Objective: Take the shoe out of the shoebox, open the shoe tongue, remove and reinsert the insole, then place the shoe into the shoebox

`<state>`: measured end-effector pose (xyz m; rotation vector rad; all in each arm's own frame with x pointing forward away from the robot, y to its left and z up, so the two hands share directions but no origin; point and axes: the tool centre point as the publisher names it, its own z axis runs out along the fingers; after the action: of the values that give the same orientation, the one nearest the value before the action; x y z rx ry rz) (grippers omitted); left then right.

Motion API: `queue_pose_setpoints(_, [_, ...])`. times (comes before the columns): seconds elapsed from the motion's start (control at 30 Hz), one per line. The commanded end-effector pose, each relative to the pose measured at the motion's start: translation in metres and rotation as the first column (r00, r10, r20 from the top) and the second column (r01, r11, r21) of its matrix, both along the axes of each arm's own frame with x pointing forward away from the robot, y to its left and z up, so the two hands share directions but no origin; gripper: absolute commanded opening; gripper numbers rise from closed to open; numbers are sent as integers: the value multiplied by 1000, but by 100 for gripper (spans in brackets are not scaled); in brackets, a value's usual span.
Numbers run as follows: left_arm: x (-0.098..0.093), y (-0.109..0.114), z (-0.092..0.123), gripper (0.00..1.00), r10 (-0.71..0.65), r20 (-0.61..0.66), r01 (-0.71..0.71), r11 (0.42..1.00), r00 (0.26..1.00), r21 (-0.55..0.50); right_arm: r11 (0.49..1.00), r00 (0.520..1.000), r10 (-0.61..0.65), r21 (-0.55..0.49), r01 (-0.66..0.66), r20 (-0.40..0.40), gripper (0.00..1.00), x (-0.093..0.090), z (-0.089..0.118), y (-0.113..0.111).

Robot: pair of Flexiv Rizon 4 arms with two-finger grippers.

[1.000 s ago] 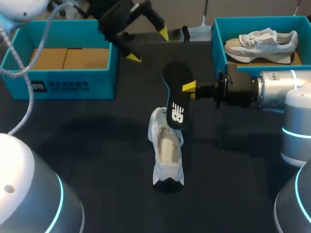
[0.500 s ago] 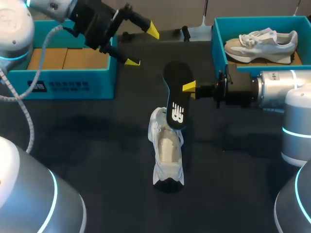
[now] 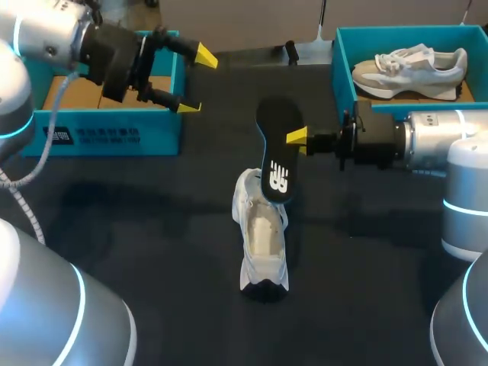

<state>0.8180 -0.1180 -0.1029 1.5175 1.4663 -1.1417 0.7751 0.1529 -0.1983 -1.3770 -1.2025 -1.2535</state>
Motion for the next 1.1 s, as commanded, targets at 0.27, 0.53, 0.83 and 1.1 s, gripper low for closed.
queue_pose_setpoints(0.27, [1, 7, -34, 100, 54, 14, -52, 990, 998, -130, 1000, 1000, -3, -1, 3, 1, 0, -1, 0, 1])
queue_pose_setpoints(0.53, [1, 15, -67, 100, 154, 12, -141, 934, 988, -328, 1000, 1000, -3, -1, 3, 1, 0, -1, 0, 1])
queue_pose_setpoints(0.83, [-2, 9, -67, 100, 131, 26, -113, 925, 991, -363, 1000, 1000, -3, -1, 3, 1, 0, -1, 0, 1])
queue_pose_setpoints(1.1, [0, -16, -80, 100, 126, 1, -120, 942, 992, -312, 1000, 1000, -16, -25, 16, 1, 0, -5, 0, 10])
